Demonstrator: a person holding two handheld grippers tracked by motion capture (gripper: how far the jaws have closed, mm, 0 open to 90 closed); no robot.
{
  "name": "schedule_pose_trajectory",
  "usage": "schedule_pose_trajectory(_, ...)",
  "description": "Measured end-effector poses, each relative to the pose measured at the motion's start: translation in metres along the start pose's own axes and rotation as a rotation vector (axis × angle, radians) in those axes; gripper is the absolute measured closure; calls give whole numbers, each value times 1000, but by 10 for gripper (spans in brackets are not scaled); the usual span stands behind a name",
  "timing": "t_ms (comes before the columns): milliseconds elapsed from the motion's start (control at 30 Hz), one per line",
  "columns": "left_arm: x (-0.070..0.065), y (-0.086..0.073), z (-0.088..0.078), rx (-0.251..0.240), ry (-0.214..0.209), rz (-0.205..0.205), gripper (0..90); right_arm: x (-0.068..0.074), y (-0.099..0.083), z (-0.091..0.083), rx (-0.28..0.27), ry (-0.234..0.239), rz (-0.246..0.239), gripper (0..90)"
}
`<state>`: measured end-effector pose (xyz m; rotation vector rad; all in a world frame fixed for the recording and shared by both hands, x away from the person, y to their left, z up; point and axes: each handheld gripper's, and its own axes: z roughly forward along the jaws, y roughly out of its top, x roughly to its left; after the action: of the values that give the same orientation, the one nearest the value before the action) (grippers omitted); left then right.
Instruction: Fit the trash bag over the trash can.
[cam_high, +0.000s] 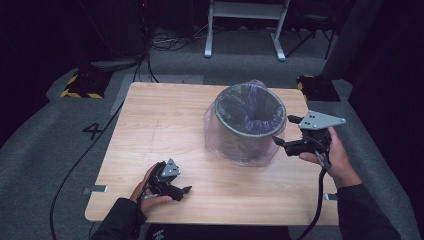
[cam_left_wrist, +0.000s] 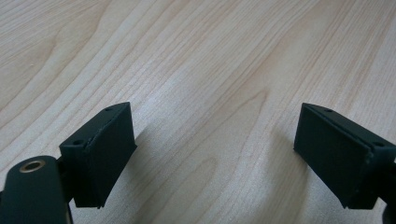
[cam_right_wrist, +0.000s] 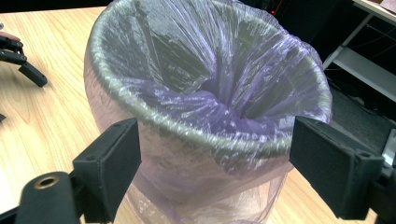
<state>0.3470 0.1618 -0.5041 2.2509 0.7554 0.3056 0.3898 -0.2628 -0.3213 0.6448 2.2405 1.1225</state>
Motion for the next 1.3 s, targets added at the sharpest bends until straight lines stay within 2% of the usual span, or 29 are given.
schedule_pose_trajectory(400,0,0,0,-1,1,-2,120,7,-10,-3,15,7,-7,165)
schedule_pose_trajectory(600,0,0,0,0,1,0,120,11,-17,-1,34,-2,-20,165)
schedule_pose_trajectory(1300,0,0,0,1,1,-1,120,17,-44,11,107,21,-24,168)
